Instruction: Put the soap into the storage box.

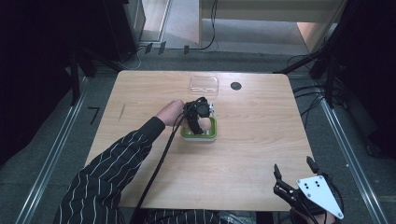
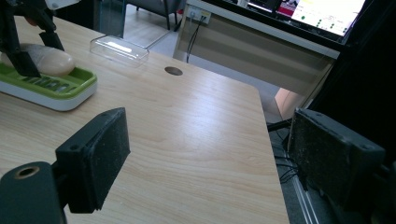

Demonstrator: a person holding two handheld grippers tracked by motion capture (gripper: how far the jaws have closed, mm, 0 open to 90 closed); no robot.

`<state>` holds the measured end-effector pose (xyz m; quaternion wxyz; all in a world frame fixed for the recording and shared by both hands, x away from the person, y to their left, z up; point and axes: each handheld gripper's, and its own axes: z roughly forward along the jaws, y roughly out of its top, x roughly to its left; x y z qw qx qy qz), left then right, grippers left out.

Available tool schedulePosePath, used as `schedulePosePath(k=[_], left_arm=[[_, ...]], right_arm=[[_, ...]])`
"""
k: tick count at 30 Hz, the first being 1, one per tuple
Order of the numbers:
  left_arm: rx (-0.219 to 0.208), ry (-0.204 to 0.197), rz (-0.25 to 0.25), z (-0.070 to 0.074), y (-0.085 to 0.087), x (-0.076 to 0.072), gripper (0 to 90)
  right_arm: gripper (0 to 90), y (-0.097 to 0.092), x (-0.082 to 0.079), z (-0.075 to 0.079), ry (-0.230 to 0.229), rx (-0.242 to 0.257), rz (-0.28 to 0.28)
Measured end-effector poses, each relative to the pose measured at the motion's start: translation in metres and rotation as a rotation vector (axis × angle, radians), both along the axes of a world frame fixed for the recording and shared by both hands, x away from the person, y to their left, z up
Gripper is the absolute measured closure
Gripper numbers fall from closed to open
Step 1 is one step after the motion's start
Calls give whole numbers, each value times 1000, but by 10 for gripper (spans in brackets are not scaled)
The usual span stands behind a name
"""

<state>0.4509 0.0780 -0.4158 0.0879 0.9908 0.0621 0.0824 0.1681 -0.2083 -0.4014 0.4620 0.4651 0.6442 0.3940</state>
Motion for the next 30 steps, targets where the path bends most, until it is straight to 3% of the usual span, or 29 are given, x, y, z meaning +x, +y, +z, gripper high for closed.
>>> schedulePosePath(k=[12,30], left_arm=[[-3,-2,-18,-8,-2,6,335],[-9,-6,-6,-14,-1,9,335]], right_arm=[[134,-1,-1,0,-3,-3,-7],[134,-1,-1,0,-2,-1,-8]])
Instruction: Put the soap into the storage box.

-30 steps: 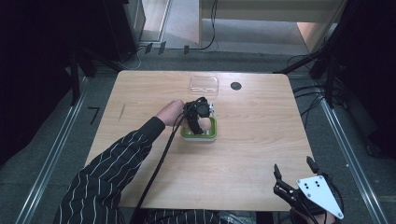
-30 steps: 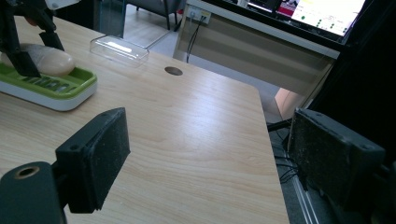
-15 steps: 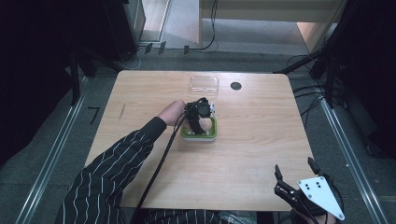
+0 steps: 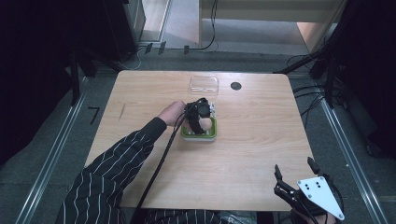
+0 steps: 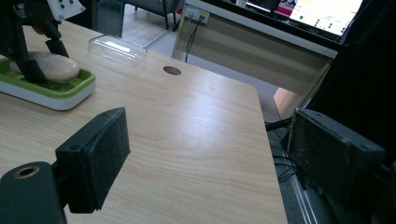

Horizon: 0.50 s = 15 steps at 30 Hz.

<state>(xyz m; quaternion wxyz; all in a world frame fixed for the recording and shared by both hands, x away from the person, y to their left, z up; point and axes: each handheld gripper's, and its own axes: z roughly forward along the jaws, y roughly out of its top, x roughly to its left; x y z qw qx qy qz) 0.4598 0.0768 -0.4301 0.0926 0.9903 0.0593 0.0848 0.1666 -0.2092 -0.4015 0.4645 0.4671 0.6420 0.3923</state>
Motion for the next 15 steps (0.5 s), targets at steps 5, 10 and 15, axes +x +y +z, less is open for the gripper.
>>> schedulePosePath(k=[5,10,15], left_arm=[[-1,3,2,0,0,0,334],[-2,6,2,-1,0,0,334],[4,15,7,-2,0,1,334]], right_arm=[[134,0,0,0,3,1,1],[134,0,0,0,1,-1,0],[134,0,0,0,0,-1,2]])
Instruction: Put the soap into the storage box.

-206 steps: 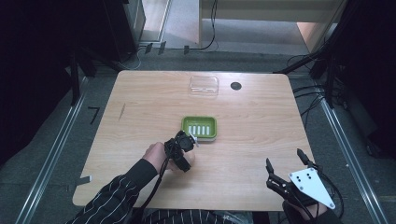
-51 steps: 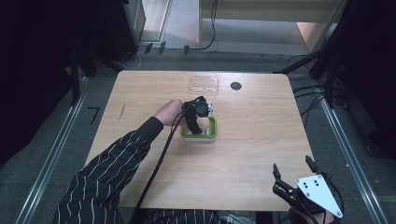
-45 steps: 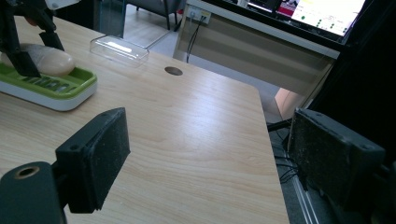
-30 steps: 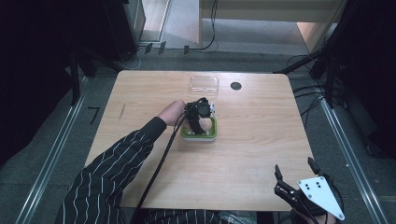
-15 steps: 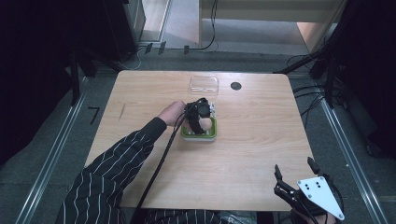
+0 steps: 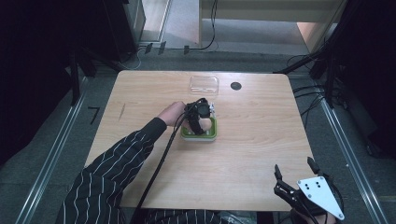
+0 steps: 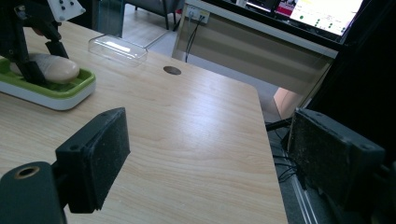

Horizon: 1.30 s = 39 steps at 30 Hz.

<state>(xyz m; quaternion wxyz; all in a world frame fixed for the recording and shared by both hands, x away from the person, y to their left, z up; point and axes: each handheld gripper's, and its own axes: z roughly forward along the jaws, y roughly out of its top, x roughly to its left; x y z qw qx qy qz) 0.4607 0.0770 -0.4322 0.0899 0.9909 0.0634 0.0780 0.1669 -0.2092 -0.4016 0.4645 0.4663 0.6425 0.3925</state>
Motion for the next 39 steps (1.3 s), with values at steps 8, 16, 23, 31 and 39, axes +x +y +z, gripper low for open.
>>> schedulePosePath(k=[8,16,23,31,39], left_arm=[[11,10,-2,-3,1,1,333],[-8,-9,8,1,2,0,345],[-9,7,18,3,3,1,294],[21,36,83,10,4,-2,136],[24,50,149,19,8,-9,96]], right_arm=[[134,0,0,0,0,1,-1],[134,0,0,0,0,-1,1],[134,0,0,0,-1,-1,3],[134,1,1,0,-4,-1,4],[134,2,3,0,-7,-1,8]])
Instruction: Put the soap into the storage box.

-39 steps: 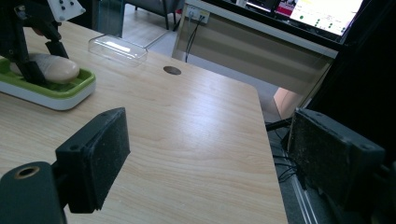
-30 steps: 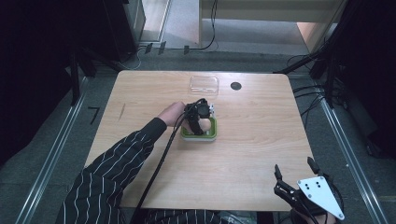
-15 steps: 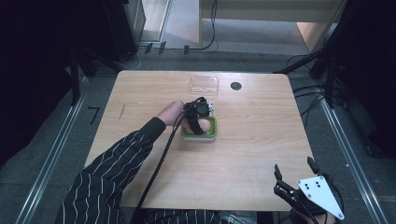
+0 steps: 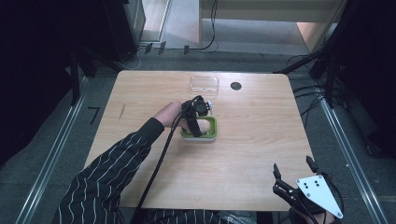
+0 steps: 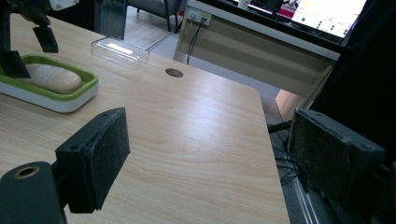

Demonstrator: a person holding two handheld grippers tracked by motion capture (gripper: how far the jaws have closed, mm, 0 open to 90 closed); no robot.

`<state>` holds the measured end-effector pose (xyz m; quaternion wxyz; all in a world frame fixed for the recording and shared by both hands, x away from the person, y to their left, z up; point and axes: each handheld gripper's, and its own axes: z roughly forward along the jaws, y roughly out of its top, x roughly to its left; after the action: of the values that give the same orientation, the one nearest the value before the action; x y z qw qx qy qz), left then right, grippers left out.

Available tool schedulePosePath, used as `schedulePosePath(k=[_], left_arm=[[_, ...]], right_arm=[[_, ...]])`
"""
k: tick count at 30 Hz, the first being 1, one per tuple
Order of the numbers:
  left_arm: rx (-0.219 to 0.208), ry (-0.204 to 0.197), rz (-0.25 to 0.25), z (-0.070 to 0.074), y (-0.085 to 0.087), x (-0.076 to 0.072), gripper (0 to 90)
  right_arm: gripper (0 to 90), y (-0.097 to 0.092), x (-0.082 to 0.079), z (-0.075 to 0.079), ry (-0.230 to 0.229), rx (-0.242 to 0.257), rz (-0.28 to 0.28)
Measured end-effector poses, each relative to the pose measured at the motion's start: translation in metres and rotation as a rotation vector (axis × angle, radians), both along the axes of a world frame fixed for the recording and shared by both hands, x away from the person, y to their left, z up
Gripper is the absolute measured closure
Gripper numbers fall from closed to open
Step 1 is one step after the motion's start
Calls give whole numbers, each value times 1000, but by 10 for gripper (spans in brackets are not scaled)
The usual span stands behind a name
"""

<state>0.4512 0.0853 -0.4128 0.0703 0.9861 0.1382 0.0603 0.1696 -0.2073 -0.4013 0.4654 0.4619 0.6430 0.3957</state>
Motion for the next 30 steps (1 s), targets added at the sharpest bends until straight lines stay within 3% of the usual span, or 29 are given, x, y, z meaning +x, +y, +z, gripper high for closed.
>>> schedulePosePath(k=[2,6,15,23,30], left_arm=[[5,21,36,2,3,-1,79],[17,19,84,6,9,-7,48],[41,14,145,8,27,-22,10],[69,27,169,4,34,-31,6],[83,12,188,4,41,-44,6]], right_arm=[[134,1,1,0,-1,1,6],[134,1,2,0,-1,2,8],[134,3,5,0,-7,0,25],[134,5,7,0,-9,-1,34],[134,6,8,0,-14,0,41]])
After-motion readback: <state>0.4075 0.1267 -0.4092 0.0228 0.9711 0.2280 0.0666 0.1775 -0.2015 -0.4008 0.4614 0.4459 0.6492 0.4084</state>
